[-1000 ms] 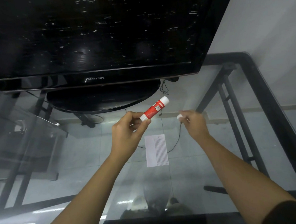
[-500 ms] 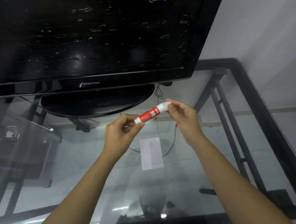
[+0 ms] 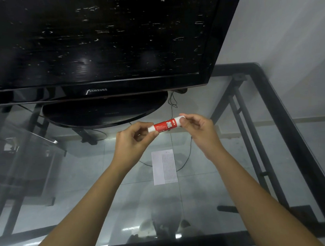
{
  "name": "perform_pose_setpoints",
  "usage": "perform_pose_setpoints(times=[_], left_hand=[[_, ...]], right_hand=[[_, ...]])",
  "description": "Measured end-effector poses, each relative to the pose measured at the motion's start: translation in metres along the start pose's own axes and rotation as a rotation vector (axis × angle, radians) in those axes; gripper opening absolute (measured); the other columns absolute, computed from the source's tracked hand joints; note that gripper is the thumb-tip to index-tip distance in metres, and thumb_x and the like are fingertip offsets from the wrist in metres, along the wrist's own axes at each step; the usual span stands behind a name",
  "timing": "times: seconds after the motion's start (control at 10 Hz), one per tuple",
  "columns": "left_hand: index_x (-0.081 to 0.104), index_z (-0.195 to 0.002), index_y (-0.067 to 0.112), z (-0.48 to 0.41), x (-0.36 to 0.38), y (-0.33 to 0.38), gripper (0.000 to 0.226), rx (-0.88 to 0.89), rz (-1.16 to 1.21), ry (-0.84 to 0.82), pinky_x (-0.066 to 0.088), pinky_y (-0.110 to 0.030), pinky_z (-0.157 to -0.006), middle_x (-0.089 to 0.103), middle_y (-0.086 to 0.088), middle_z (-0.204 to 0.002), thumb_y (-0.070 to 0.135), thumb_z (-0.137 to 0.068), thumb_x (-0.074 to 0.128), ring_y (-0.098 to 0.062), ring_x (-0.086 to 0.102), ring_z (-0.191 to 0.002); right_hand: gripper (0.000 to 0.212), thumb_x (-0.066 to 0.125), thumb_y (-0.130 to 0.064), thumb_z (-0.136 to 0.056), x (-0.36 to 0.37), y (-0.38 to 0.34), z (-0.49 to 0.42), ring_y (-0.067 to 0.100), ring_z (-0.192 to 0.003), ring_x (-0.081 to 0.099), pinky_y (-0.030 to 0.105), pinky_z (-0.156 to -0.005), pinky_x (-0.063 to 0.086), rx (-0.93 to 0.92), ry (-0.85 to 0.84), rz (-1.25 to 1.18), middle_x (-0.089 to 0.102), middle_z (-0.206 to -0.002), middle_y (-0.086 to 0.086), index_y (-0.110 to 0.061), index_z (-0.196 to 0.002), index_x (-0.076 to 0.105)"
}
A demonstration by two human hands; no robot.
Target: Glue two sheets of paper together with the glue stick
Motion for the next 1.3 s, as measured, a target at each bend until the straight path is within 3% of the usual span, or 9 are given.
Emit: perform_pose_setpoints(times=[0.1, 0.3, 0.4, 0.5, 0.6, 0.8, 1.1, 1.2, 1.3], left_hand=[[0.062, -0.09, 0.033, -0.001, 0.007, -0.002, 0.018, -0.069, 0.118, 0.015, 0.053, -0.015, -0.067, 0.066, 0.015, -0.089, 0.029, -0.076, 0.072, -0.003, 0.064, -0.082], [0.063, -0.107, 0.03, 0.003, 0.033, -0.025, 0.026, -0.078, 0.099, -0.07, 0.051, -0.012, -0.077, 0.067, 0.014, -0.104, 0.035, -0.082, 0.064, 0.005, 0.062, -0.088], [0.045, -0.134, 0.026, 0.005, 0.038, -0.047, 0.046, -0.081, -0.058, -0.122, 0.038, -0.012, -0.096, 0.049, 0.011, -0.134, 0.043, -0.091, 0.048, 0.005, 0.045, -0.117], [0.019, -0.146, 0.019, 0.006, 0.036, -0.086, 0.055, -0.102, -0.391, -0.122, 0.018, -0.028, -0.11, 0.021, 0.0, -0.154, 0.043, -0.097, 0.029, -0.011, 0.02, -0.138], [0.011, -0.147, 0.014, 0.009, 0.033, -0.11, 0.055, -0.109, -0.637, -0.143, 0.01, -0.034, -0.113, 0.012, -0.007, -0.157, 0.038, -0.099, 0.024, -0.02, 0.008, -0.143], [-0.009, -0.145, 0.016, 0.02, 0.037, -0.151, 0.061, -0.156, -0.947, -0.299, -0.006, -0.037, -0.111, -0.009, -0.003, -0.157, 0.046, -0.096, 0.008, -0.014, -0.024, -0.134], [-0.011, -0.145, 0.016, 0.021, 0.037, -0.154, 0.061, -0.158, -0.958, -0.313, -0.008, -0.037, -0.11, -0.011, -0.003, -0.156, 0.047, -0.095, 0.008, -0.015, -0.024, -0.134], [-0.01, -0.145, 0.017, 0.017, 0.032, -0.144, 0.062, -0.156, -0.776, -0.241, -0.004, -0.038, -0.112, -0.012, -0.002, -0.156, 0.047, -0.096, 0.014, -0.015, -0.02, -0.138], [-0.006, -0.146, 0.016, 0.009, 0.027, -0.135, 0.062, -0.174, -0.614, -0.209, -0.001, -0.036, -0.113, -0.009, -0.003, -0.157, 0.045, -0.097, 0.017, -0.015, -0.012, -0.141]], right_hand=[[0.043, 0.064, -0.053, -0.07, 0.009, 0.008, 0.004, 0.003, -0.1, 0.063, 0.014, -0.085, 0.049, 0.065, 0.024, -0.163, 0.067, -0.099, -0.017, -0.04, -0.109, 0.052], [0.021, 0.067, -0.038, -0.08, 0.021, 0.034, 0.003, 0.012, -0.099, 0.066, 0.028, -0.09, 0.05, 0.215, -0.031, -0.237, 0.072, -0.095, -0.006, -0.025, -0.096, 0.065], [0.012, 0.068, -0.032, -0.081, 0.013, 0.045, 0.0, 0.005, -0.095, 0.064, 0.022, -0.085, 0.048, 0.207, 0.066, -0.121, 0.071, -0.091, -0.01, -0.027, -0.091, 0.065], [0.013, 0.069, -0.024, -0.08, 0.001, 0.058, -0.002, -0.007, -0.085, 0.062, 0.011, -0.076, 0.045, 0.152, 0.108, 0.163, 0.07, -0.083, -0.016, -0.026, -0.091, 0.063], [0.019, 0.069, -0.021, -0.079, -0.003, 0.068, -0.002, 0.005, -0.088, 0.063, 0.017, -0.081, 0.046, 0.119, 0.09, 0.275, 0.069, -0.091, -0.004, -0.016, -0.097, 0.064], [0.026, 0.069, -0.018, -0.08, -0.005, 0.075, -0.006, 0.014, -0.09, 0.06, 0.028, -0.085, 0.047, 0.017, 0.053, 0.453, 0.065, -0.096, 0.001, -0.011, -0.105, 0.063], [0.03, 0.07, -0.022, -0.08, -0.006, 0.081, -0.012, 0.02, -0.096, 0.06, 0.044, -0.093, 0.048, 0.012, 0.022, 0.566, 0.065, -0.105, 0.01, -0.008, -0.105, 0.062], [0.057, 0.073, -0.039, -0.074, -0.005, 0.074, -0.011, 0.023, -0.116, 0.05, 0.05, -0.105, 0.035, 0.094, -0.065, 0.574, 0.055, -0.124, 0.007, -0.014, -0.121, 0.052], [0.084, 0.069, -0.055, -0.071, -0.007, 0.072, -0.006, 0.019, -0.133, 0.032, 0.045, -0.111, 0.027, 0.179, -0.076, 0.511, 0.035, -0.146, 0.002, -0.022, -0.138, 0.032]])
Point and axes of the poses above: each hand's wrist, its own z-axis away from the middle knuckle, its own x-axis out of the palm, y = z × x, the point moved 2 cm from there along -z, towards the middle knuckle
